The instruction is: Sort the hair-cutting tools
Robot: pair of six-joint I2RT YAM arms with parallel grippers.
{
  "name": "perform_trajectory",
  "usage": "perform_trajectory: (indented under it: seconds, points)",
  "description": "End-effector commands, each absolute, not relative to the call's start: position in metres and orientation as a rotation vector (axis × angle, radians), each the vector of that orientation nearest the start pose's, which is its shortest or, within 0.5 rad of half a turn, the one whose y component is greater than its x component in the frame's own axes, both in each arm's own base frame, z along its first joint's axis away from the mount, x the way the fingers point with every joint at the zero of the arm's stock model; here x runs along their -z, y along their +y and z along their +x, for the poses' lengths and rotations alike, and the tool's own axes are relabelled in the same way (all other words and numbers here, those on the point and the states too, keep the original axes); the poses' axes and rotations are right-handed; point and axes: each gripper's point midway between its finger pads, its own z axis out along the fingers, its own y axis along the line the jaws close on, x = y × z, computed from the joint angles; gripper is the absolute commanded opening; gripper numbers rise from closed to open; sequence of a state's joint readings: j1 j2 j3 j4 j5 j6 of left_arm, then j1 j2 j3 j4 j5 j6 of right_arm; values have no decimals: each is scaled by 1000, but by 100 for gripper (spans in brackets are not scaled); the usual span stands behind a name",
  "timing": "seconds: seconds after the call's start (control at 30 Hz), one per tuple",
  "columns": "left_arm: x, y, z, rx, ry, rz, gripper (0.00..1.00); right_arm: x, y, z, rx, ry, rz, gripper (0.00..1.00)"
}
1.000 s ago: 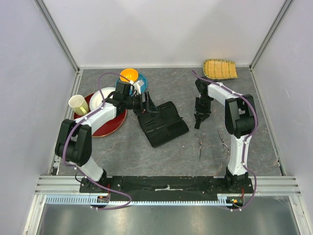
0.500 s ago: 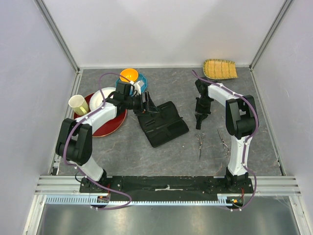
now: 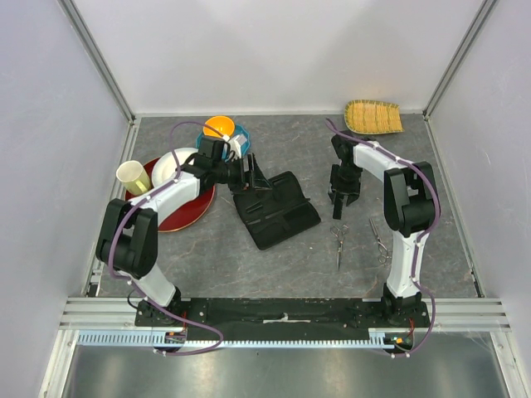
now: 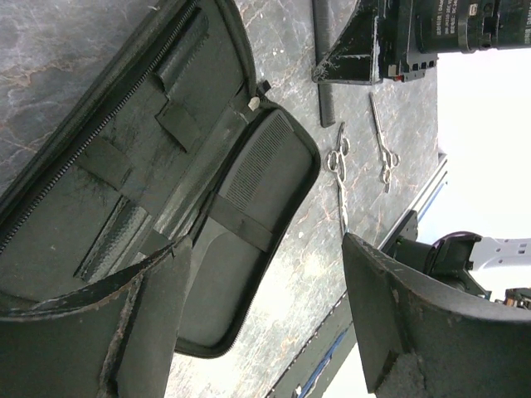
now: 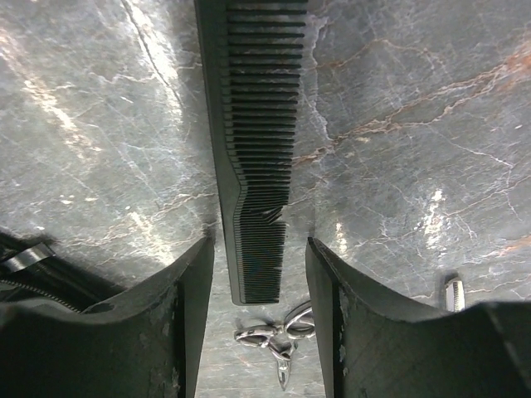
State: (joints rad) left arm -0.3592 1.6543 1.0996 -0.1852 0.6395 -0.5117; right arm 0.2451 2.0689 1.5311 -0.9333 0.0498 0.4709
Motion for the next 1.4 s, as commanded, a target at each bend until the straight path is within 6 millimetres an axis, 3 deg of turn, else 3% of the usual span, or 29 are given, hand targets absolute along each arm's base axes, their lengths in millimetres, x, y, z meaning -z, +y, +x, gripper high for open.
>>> perform_trajectory:
  seconds: [0.0,0.37,0.67,1.0,1.13,1.23,1.37]
  points:
    - [-151,-271,339,1226,2369,233,79,-21,99,362,37,2983,333,56]
    - [-147,-278,322,1222,2392,240,77,7,104,331,-31,3055,382,42]
    - [-150,-280,318,1222,2382,258,78,7,105,338,-30,3042,385,36]
    - [-150,-284,314,1232,2384,271,77,-12,113,360,-83,2969,397,35]
    - [-151,-287,313,1237,2381,279,77,-28,115,368,-106,2928,373,40]
    - [-150,-287,312,1235,2383,277,77,-40,112,367,-97,2902,341,52]
    - [-151,-286,313,1225,2380,272,77,-46,103,351,-33,2911,300,53]
